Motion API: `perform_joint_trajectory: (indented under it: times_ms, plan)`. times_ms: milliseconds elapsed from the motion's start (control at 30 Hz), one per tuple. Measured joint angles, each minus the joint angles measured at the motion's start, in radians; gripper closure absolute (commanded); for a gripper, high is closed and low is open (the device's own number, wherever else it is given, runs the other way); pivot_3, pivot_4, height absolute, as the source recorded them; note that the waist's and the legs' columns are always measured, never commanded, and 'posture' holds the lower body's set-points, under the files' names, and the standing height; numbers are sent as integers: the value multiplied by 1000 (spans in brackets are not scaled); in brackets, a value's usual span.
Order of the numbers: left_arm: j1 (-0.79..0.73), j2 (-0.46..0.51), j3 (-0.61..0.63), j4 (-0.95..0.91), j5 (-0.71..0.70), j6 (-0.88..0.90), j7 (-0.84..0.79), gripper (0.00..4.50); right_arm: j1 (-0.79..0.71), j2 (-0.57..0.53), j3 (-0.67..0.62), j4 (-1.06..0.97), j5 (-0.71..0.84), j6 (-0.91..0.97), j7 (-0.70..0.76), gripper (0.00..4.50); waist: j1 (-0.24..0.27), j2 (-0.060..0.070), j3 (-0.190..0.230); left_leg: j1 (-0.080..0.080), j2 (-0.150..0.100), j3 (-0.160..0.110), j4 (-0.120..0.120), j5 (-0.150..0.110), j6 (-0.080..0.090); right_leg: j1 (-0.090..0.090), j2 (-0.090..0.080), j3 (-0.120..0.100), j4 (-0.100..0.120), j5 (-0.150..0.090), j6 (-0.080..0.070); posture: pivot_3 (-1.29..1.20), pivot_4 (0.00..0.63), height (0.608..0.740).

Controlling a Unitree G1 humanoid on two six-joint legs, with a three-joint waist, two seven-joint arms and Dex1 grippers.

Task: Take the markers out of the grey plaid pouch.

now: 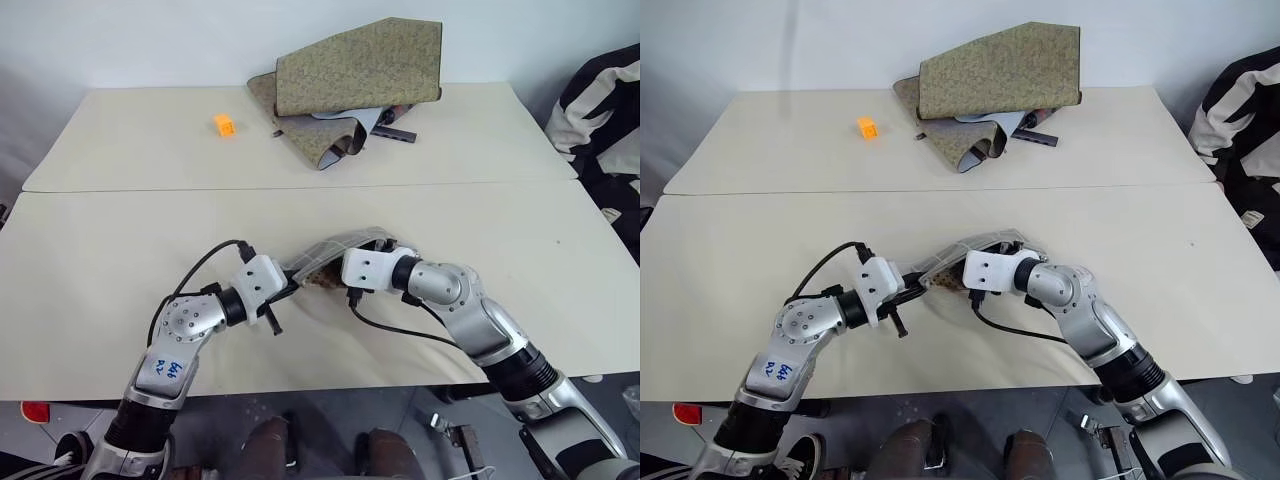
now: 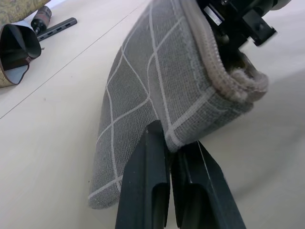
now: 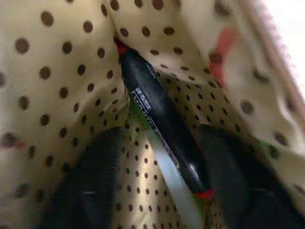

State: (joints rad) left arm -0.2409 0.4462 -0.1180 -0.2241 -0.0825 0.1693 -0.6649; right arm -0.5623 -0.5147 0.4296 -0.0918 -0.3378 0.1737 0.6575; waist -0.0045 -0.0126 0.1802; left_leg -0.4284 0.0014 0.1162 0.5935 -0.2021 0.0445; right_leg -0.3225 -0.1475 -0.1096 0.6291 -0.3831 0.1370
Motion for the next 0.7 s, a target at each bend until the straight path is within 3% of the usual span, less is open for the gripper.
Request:
perform_joint_trajectory:
  times_ms: [100, 400, 500, 600, 700]
  plan:
    - [-3, 0, 2, 0, -8, 3, -2, 4500, 0, 0, -3, -4, 0, 1, 11, 23, 0, 0, 0, 0, 0, 0, 0, 0, 0, 0, 0, 0, 0, 0, 0, 0, 150, 740]
    - [-3, -9, 6, 0, -40, 23, -5, 4500, 0, 1, -5, -22, 1, 25, 32, 23, 0, 0, 0, 0, 0, 0, 0, 0, 0, 0, 0, 0, 0, 0, 0, 0, 150, 740]
    - [-3, -9, 18, 0, -48, 28, -6, 4500, 0, 15, -8, -25, 4, 43, 39, 668, 0, 0, 0, 0, 0, 0, 0, 0, 0, 0, 0, 0, 0, 0, 0, 0, 150, 740]
    - [-3, -10, 21, 0, -54, 28, -7, 4500, 0, 16, -8, -26, 0, 45, 41, 1642, 0, 0, 0, 0, 0, 0, 0, 0, 0, 0, 0, 0, 0, 0, 0, 0, 150, 740]
    - [-3, -11, 21, -1, -57, 29, -9, 4500, 0, 20, -7, -25, -19, 39, 33, 1642, 0, 0, 0, 0, 0, 0, 0, 0, 0, 0, 0, 0, 0, 0, 0, 0, 150, 740]
